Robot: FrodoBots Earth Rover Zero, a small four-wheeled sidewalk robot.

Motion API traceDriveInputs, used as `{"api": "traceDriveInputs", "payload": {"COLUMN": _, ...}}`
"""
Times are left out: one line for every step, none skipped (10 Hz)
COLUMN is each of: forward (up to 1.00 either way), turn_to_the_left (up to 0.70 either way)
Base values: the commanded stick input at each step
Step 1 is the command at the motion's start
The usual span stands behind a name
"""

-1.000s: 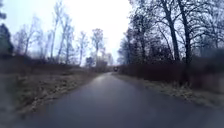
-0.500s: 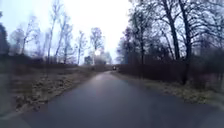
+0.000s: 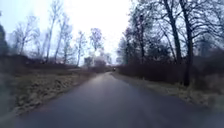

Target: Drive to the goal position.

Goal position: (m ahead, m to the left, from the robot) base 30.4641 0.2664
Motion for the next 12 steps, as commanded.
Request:
{"api": "traceDriveInputs", "payload": {"forward": 0.7, "turn_to_the_left": 0.0}}
{"api": "traceDriveInputs", "payload": {"forward": 0.7, "turn_to_the_left": 0.0}}
{"api": "traceDriveInputs", "payload": {"forward": 0.7, "turn_to_the_left": 0.04}}
{"api": "traceDriveInputs", "payload": {"forward": 0.7, "turn_to_the_left": 0.11}}
{"api": "traceDriveInputs", "payload": {"forward": 0.7, "turn_to_the_left": 0.14}}
{"api": "traceDriveInputs", "payload": {"forward": 0.7, "turn_to_the_left": 0.14}}
{"api": "traceDriveInputs", "payload": {"forward": 0.7, "turn_to_the_left": 0.12}}
{"api": "traceDriveInputs", "payload": {"forward": 0.7, "turn_to_the_left": 0.07}}
{"api": "traceDriveInputs", "payload": {"forward": 0.7, "turn_to_the_left": 0.0}}
{"api": "traceDriveInputs", "payload": {"forward": 0.7, "turn_to_the_left": 0.0}}
{"api": "traceDriveInputs", "payload": {"forward": 0.7, "turn_to_the_left": 0.0}}
{"api": "traceDriveInputs", "payload": {"forward": 0.7, "turn_to_the_left": 0.0}}
